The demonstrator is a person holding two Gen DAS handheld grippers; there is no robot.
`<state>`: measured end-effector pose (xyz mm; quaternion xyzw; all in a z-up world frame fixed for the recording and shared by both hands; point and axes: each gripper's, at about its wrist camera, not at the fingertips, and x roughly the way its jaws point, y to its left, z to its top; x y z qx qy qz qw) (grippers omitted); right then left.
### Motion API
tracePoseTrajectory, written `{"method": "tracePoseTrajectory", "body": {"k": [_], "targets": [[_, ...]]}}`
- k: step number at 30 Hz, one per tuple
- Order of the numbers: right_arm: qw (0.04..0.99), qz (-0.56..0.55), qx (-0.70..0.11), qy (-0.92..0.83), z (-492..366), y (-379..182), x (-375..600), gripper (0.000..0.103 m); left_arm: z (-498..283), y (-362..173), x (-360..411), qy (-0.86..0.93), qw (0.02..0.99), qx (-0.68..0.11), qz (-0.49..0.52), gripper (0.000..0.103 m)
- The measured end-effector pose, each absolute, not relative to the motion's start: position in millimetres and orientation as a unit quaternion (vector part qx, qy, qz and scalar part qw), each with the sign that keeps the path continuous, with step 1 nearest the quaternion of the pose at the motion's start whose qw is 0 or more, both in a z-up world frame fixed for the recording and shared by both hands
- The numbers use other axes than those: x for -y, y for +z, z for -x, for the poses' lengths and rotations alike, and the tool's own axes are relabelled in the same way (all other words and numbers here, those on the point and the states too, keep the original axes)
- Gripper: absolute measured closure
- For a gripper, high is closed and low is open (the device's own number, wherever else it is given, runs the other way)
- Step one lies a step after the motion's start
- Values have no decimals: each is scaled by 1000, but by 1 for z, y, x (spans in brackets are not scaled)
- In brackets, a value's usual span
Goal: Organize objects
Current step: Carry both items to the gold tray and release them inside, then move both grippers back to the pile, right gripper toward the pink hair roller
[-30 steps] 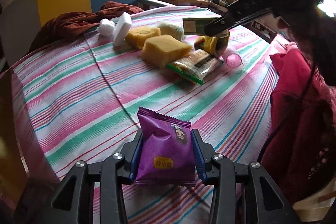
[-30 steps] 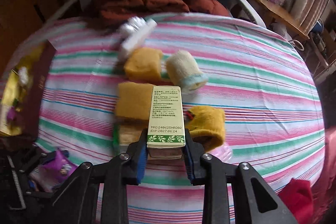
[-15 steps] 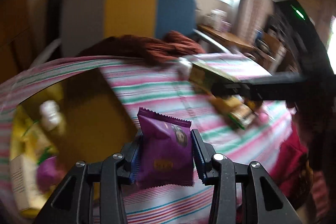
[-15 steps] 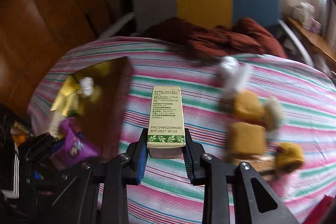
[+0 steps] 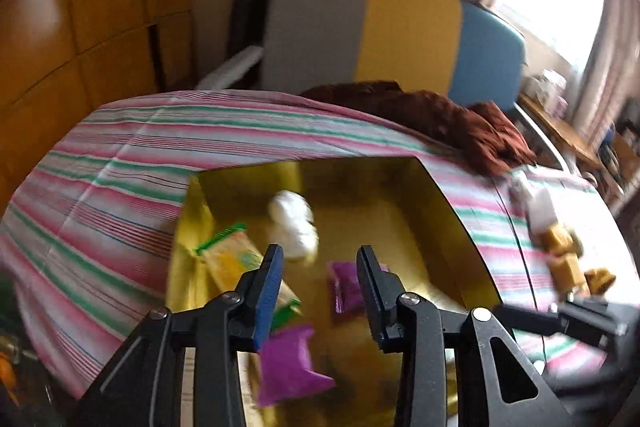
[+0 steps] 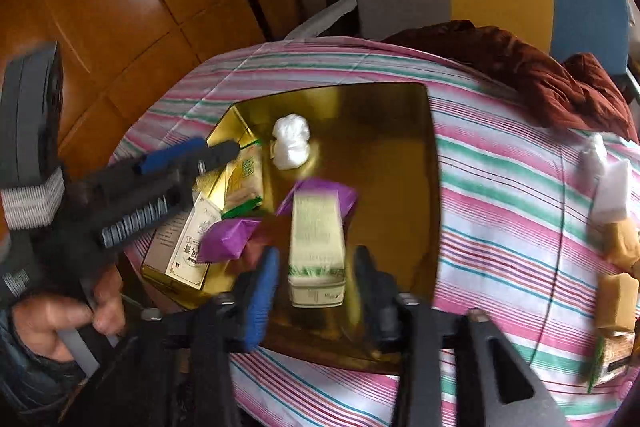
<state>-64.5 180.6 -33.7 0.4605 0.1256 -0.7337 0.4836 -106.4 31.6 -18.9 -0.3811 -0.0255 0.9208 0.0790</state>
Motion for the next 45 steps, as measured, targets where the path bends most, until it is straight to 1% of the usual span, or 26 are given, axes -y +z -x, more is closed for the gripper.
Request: {"method": "tracePoseTrajectory", "body": {"k": [1, 3, 5, 8, 10, 13, 15, 17, 19, 24, 27, 30, 45], "targets": [[484, -462, -128, -732, 61, -36, -178, 52, 107, -18, -28, 923, 73, 24, 377, 56], [480, -468, -133, -730, 55, -42, -177, 50, 102, -16, -23, 926, 62, 20, 372, 49], [476, -469, -137, -731, 51, -46, -179, 44, 94, -16, -21, 927, 61, 20, 369, 47], [462, -457, -138, -747, 45, -45, -187, 43, 81, -13, -19, 932, 48, 20, 359, 41], [446, -440, -146, -766, 42, -39, -192, 42, 70, -11, -18, 935, 44, 26, 350, 33], [418, -386, -165, -806, 33, -27, -200, 42, 61, -8, -21, 939, 39, 25, 340, 25], [385, -342, -184, -837, 26, -21, -204, 42, 54, -4, -26, 942, 37, 21, 332, 22], [367, -331, -186, -849, 23, -21, -207, 42, 48, -1, -31, 946, 39, 12, 322, 18], [378, -357, -170, -837, 30, -26, -210, 42, 41, 1, -36, 949, 39, 0, 312, 14], [383, -430, -91, -813, 51, -41, -226, 42, 30, 1, -43, 952, 36, -13, 304, 9], [390, -443, -52, -806, 56, -48, -235, 42, 28, -2, -46, 951, 35, -19, 306, 8], [392, -426, -51, -814, 54, -48, -243, 42, 26, -3, -49, 951, 37, -23, 308, 8], [373, -446, -27, -813, 70, -54, -282, 41, 14, -3, -81, 949, 70, -60, 300, 8]]}}
